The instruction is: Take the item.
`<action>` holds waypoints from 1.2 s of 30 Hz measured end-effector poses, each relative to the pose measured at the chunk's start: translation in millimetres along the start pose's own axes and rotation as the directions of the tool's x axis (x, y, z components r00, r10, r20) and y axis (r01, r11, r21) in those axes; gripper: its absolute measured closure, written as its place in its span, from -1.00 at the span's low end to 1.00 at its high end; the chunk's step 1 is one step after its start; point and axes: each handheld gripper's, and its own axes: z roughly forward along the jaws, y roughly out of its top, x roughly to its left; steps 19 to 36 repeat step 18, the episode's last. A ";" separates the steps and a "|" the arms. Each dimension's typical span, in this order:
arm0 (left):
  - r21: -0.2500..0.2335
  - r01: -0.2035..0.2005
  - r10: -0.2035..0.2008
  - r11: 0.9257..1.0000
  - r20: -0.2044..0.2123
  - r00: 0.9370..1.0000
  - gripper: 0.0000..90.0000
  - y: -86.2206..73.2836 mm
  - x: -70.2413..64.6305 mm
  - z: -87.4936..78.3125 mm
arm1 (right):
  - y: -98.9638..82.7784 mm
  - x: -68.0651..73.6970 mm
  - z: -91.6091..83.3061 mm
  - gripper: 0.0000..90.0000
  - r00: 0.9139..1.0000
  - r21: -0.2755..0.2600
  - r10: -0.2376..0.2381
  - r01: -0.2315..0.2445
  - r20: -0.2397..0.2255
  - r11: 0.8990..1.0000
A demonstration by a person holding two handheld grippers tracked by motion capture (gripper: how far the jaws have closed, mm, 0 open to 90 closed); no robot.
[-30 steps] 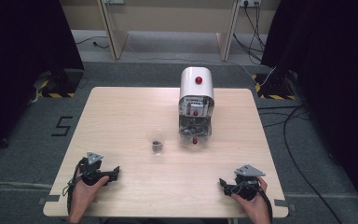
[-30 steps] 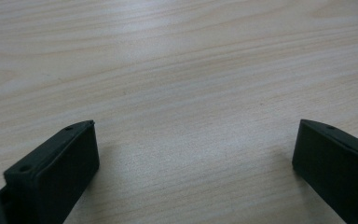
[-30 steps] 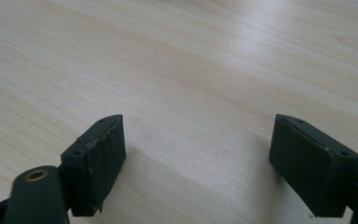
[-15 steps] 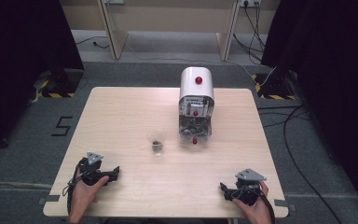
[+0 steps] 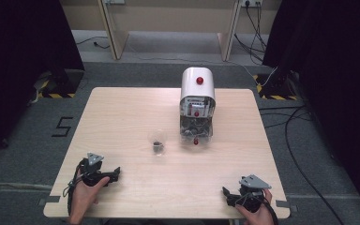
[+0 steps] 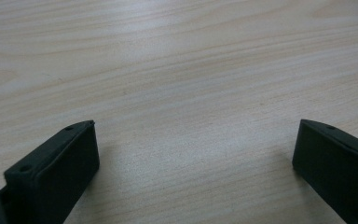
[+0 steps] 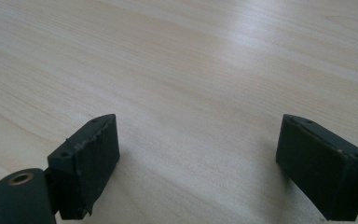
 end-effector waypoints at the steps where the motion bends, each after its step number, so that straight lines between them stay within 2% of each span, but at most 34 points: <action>1: -0.001 0.001 -0.001 1.000 0.000 1.000 -1.00 0.0 -0.1 0.1 | -1.1 0.8 -0.7 -0.68 1.000 -0.004 0.007 -0.007 -0.001 1.000; 10: 0.000 0.000 0.000 1.000 0.000 1.000 -1.00 0.0 0.0 0.0 | -10.0 0.0 -3.9 -0.69 1.000 -0.052 -0.007 0.007 -0.007 0.999; 36: -0.001 0.001 -0.001 1.000 0.000 1.000 -1.00 0.0 -0.1 0.1 | -10.5 0.3 -4.1 -0.69 1.000 -0.054 -0.002 0.002 -0.008 0.999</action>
